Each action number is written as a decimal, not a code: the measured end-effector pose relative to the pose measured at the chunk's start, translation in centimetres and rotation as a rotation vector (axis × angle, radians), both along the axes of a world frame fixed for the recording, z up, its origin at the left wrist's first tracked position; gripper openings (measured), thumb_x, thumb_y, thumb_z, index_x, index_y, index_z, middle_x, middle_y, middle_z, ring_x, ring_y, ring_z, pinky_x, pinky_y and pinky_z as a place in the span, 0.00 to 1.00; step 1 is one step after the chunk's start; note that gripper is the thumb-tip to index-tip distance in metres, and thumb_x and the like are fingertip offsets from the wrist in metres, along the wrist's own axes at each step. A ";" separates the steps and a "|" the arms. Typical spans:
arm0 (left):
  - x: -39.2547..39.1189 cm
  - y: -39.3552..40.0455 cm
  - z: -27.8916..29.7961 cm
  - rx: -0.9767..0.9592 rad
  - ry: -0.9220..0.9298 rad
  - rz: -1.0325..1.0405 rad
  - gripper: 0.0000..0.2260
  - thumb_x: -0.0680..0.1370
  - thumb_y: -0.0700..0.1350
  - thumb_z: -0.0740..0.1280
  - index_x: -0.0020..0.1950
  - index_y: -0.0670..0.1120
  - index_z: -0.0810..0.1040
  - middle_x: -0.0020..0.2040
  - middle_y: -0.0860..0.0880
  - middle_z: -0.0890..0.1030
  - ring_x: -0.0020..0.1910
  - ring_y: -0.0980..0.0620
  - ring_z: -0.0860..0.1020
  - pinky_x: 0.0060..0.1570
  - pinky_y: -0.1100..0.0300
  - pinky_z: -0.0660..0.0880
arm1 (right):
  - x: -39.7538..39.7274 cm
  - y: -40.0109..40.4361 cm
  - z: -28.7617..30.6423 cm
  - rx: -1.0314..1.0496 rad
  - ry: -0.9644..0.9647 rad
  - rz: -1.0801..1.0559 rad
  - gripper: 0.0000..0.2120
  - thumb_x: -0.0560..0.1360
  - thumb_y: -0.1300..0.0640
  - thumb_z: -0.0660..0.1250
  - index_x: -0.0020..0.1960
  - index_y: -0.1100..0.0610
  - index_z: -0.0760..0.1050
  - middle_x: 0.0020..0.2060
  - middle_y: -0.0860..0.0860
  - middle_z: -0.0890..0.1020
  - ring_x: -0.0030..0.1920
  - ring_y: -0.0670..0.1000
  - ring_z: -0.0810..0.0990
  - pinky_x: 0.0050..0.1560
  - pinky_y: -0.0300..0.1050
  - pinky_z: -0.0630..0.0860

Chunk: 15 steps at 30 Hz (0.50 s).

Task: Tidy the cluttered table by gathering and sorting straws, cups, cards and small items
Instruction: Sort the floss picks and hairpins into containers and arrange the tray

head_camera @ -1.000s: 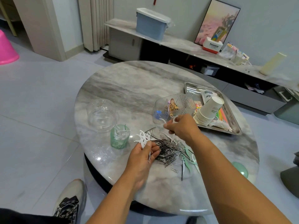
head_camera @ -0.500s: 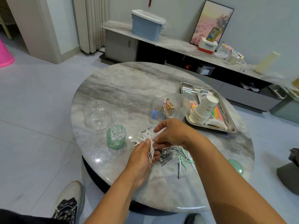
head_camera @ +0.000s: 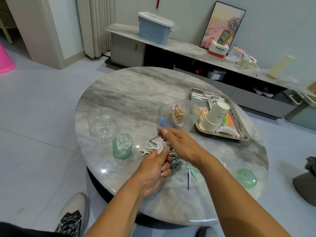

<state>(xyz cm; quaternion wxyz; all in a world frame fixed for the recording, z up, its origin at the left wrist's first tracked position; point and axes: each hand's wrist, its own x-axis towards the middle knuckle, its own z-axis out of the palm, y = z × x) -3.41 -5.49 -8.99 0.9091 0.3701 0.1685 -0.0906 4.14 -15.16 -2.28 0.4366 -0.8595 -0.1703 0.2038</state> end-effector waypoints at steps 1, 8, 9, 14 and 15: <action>0.0 0.0 0.2 0.016 -0.016 -0.035 0.07 0.84 0.43 0.63 0.47 0.44 0.71 0.35 0.49 0.72 0.25 0.58 0.61 0.23 0.67 0.61 | -0.3 0.1 -0.2 -0.010 0.022 0.023 0.15 0.85 0.51 0.59 0.65 0.54 0.80 0.57 0.49 0.85 0.59 0.52 0.82 0.64 0.50 0.77; 0.0 0.7 1.4 0.138 -0.060 -0.133 0.08 0.85 0.47 0.62 0.47 0.47 0.71 0.32 0.51 0.69 0.26 0.57 0.61 0.25 0.65 0.63 | -0.2 -0.6 -1.1 0.115 -0.008 -0.008 0.16 0.85 0.48 0.60 0.53 0.54 0.83 0.46 0.57 0.86 0.45 0.50 0.83 0.54 0.56 0.79; 0.1 0.5 1.7 0.175 -0.053 -0.120 0.10 0.85 0.49 0.61 0.46 0.48 0.70 0.31 0.52 0.67 0.26 0.57 0.62 0.26 0.64 0.65 | -0.3 -0.6 -1.2 0.141 -0.011 -0.013 0.14 0.84 0.48 0.60 0.56 0.52 0.83 0.49 0.51 0.87 0.49 0.45 0.84 0.55 0.49 0.80; 1.1 0.4 2.6 0.258 0.005 0.070 0.18 0.85 0.56 0.57 0.43 0.46 0.74 0.27 0.52 0.68 0.26 0.55 0.70 0.29 0.61 0.72 | -1.6 0.1 -1.8 0.347 0.148 -0.218 0.23 0.81 0.38 0.61 0.69 0.51 0.74 0.54 0.43 0.82 0.51 0.43 0.82 0.54 0.46 0.79; 1.3 0.4 2.9 0.332 0.020 0.087 0.19 0.85 0.57 0.57 0.45 0.45 0.76 0.27 0.52 0.72 0.27 0.56 0.73 0.29 0.62 0.73 | -2.1 0.4 -1.8 0.358 0.183 -0.231 0.23 0.82 0.38 0.59 0.63 0.54 0.78 0.47 0.47 0.83 0.43 0.45 0.80 0.46 0.46 0.78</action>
